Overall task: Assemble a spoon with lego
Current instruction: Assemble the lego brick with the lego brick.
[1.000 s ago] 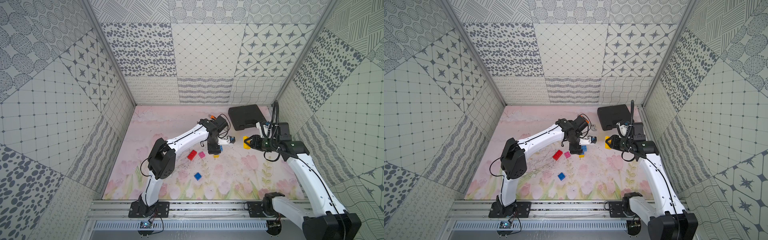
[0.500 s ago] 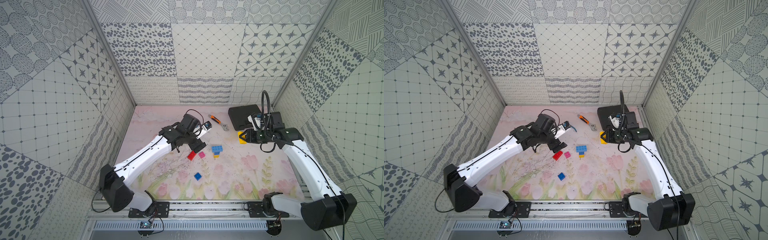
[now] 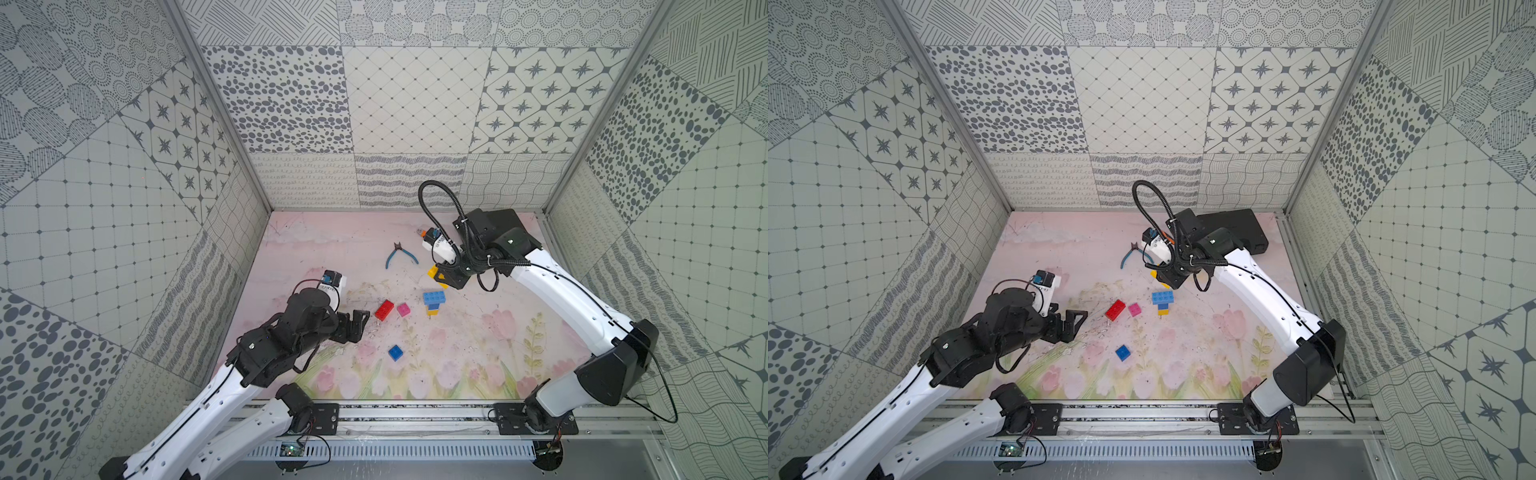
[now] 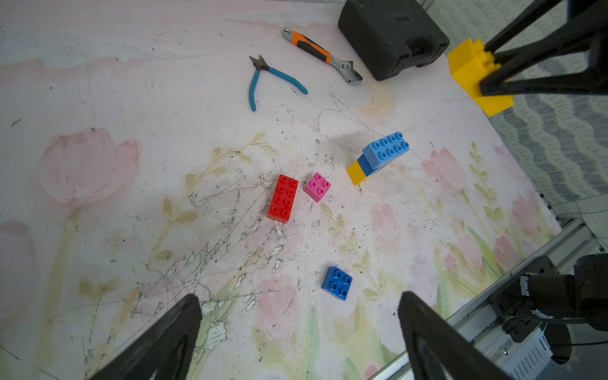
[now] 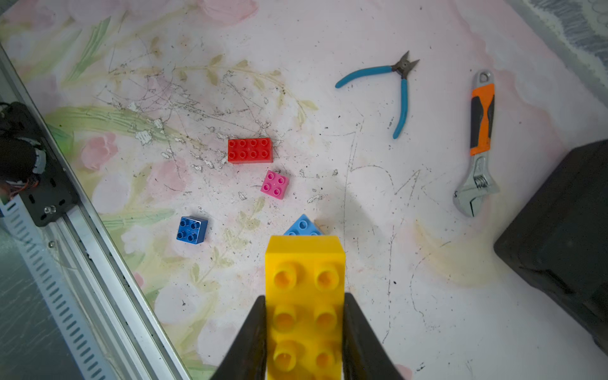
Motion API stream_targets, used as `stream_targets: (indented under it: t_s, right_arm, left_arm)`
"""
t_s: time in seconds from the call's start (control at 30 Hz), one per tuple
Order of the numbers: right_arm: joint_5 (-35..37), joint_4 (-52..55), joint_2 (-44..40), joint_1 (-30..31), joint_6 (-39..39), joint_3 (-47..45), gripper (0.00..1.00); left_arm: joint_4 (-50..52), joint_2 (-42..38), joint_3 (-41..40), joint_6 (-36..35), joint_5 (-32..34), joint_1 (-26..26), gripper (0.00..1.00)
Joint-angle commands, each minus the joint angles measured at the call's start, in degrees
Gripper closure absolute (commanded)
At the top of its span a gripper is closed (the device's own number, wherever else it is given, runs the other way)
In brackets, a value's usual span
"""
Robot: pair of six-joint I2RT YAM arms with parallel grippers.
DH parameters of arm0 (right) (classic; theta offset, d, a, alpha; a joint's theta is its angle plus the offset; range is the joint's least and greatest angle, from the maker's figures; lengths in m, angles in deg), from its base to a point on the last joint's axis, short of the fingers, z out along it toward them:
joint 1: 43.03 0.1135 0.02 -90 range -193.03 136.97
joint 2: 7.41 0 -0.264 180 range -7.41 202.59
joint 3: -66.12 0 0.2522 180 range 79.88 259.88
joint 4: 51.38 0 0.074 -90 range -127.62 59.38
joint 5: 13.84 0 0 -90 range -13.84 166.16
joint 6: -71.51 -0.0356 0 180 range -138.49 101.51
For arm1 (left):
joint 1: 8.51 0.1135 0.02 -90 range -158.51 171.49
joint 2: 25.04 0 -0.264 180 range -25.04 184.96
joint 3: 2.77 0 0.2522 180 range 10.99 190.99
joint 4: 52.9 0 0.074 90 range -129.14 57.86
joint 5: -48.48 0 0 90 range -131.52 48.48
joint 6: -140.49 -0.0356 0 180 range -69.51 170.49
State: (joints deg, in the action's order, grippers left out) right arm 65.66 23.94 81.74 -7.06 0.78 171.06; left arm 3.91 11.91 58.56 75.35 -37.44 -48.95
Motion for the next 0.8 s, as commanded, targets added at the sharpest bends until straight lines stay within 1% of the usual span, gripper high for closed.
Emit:
stream_targets:
  t_s: [0.0,0.1,0.17,0.27,0.33,0.43,0.6,0.77]
  right_arm:
    - [2.0,-0.4,2.1,0.8,13.7,1.2,0.97]
    - [1.2,-1.9,3.7,1.2,20.3,1.0,1.00]
    - [1.3,-1.6,5.1,1.9,24.2,1.6,1.00]
    - [2.2,0.7,7.0,3.6,27.7,3.5,1.00]
    - [2.9,0.6,6.5,4.8,29.6,1.9,0.96]
    - [4.8,0.7,6.4,6.2,29.4,0.9,0.94]
    - [6.3,1.1,7.6,7.1,31.1,-1.1,0.95]
    - [5.9,-0.2,8.4,7.1,31.5,-2.5,0.95]
  left_arm:
    - [2.7,-5.0,-4.4,12.2,1.5,0.1,0.02]
    - [3.4,-4.0,-5.1,11.0,1.1,0.1,0.02]
    - [3.2,-3.9,-5.6,10.7,1.1,0.1,0.02]
    - [2.5,-4.0,-5.9,9.6,1.2,0.1,0.02]
    - [2.1,-4.1,-6.1,8.7,1.6,0.1,0.02]
    - [1.1,-3.7,-6.5,7.7,1.6,0.1,0.02]
    - [0.5,-2.4,-6.6,6.6,1.5,0.1,0.02]
    - [0.3,-1.8,-7.0,5.7,2.3,0.1,0.02]
